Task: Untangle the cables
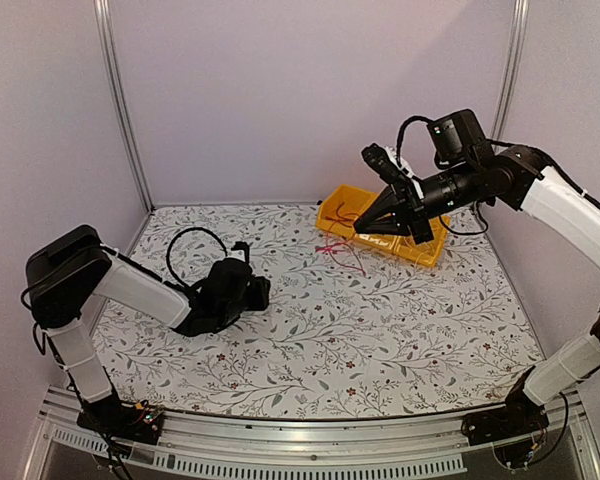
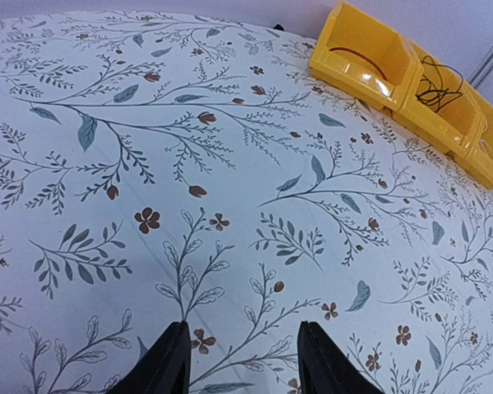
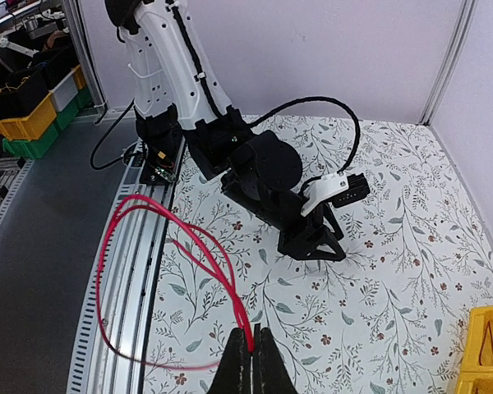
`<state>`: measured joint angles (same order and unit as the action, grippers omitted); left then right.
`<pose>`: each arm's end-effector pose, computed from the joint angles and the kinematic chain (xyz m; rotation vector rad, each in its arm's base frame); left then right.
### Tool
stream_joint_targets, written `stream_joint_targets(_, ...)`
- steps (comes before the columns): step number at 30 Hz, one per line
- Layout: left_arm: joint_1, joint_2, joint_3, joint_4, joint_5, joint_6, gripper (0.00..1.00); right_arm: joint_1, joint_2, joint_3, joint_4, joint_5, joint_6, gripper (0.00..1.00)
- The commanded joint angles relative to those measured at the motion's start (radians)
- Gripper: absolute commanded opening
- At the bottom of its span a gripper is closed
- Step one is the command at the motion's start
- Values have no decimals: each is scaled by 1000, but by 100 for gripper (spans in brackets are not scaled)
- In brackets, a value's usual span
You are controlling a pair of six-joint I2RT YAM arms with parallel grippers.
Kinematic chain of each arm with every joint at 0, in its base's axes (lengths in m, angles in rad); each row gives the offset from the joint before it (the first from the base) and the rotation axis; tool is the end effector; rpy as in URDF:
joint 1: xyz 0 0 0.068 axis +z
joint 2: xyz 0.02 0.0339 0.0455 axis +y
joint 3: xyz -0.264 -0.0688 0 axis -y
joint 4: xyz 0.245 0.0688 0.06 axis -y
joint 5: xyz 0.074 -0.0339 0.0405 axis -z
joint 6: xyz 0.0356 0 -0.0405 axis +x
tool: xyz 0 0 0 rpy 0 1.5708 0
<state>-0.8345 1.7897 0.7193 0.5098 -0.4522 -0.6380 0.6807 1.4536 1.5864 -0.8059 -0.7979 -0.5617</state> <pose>0.2380 -0.2395 0.1287 -0.0592 2.0956 -0.4177 0.2181 0.2094 0.4060 -1.5851 1.4745 0.9536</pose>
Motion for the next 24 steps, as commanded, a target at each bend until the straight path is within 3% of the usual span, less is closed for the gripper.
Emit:
stream_joint_targets(1,9,-70,-28,2,14,12,45,-27,46,-3,-11,5,-2,0)
stream_joint_targets(5,8,-126,-64,-45,7,22,46,-57,76,0,42,44,10,0)
stream_joint_targets(13,-2,-284,-197,-14,124,50,48,-125,180,-6,239,224,66,0)
stream_joint_targets(24,-24,-417,-228,-123,181,84,48,-257,497,162,413,314,103,0)
